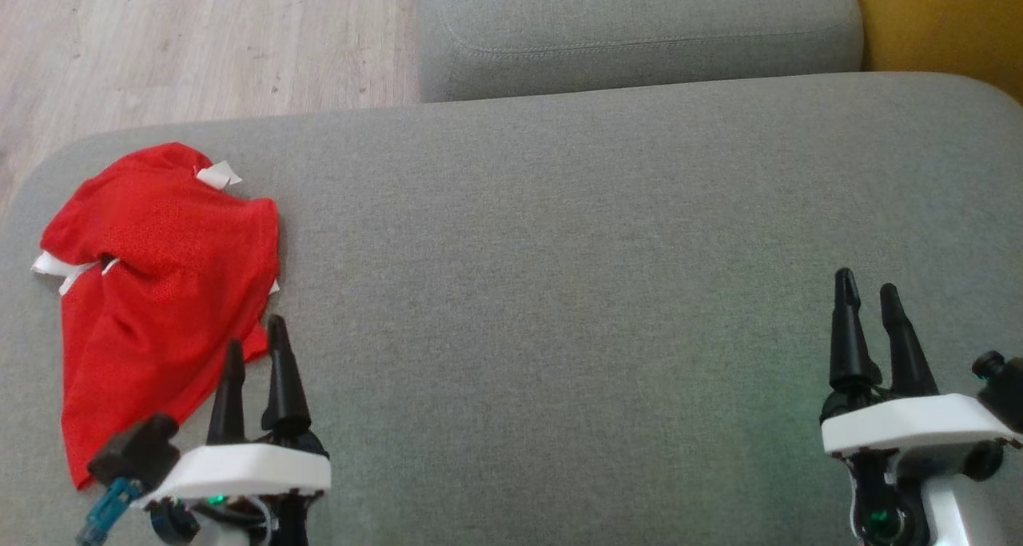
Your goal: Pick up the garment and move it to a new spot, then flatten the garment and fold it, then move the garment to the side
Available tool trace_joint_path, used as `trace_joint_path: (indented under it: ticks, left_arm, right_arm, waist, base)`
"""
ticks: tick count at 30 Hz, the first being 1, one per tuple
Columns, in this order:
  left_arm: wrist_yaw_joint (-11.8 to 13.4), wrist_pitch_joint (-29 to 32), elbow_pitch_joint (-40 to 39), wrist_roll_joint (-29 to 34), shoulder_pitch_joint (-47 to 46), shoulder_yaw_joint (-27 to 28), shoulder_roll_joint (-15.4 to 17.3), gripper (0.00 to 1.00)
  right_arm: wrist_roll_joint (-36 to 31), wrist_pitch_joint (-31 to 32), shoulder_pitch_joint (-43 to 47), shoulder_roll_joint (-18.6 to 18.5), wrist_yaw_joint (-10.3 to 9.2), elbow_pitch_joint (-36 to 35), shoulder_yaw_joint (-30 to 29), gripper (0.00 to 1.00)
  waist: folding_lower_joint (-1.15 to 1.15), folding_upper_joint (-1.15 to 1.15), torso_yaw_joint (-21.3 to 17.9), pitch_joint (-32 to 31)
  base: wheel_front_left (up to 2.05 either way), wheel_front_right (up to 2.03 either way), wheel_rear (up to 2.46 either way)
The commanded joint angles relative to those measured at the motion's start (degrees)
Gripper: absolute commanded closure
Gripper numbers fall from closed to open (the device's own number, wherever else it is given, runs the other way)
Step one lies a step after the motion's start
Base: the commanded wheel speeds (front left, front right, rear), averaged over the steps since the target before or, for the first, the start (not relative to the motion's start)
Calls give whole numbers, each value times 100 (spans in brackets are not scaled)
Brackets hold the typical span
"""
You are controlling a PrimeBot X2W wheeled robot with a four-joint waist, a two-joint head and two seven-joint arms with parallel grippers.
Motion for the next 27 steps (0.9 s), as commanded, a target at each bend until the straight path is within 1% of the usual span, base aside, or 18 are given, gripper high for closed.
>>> trace_joint_path:
  ticks: [1, 13, 15, 16, 27]
  left_arm:
    - [32, -80, -177, 297, -238, 0, 95, 0]
    - [181, -282, 11, 1230, -281, -418, 259, 0]
    - [235, -332, 66, 1466, -302, -518, 303, 0]
    - [235, -332, 66, 1466, -302, -518, 303, 0]
    - [471, -516, 195, 2358, -433, -963, 488, 0]
  right_arm:
    - [-306, -102, -275, -44, 26, -263, 131, 0]
    - [-1520, -305, -259, -50, 30, -231, 290, 0]
    - [-1797, -356, -262, -51, 31, -240, 289, 0]
    - [-1797, -356, -262, -51, 31, -240, 289, 0]
    - [-2826, -542, -292, -56, 36, -289, 336, 0]
  waist:
    - [0, 0, 5, 3]
    - [0, 0, 0, 12]
    - [0, 0, -3, 17]
    - [0, 0, -3, 17]
    - [0, 0, 12, 42]
  base:
    - [0, 0, 0]
    - [0, 0, 0]
    - [0, 0, 0]
    - [0, 0, 0]
    - [0, 0, 0]
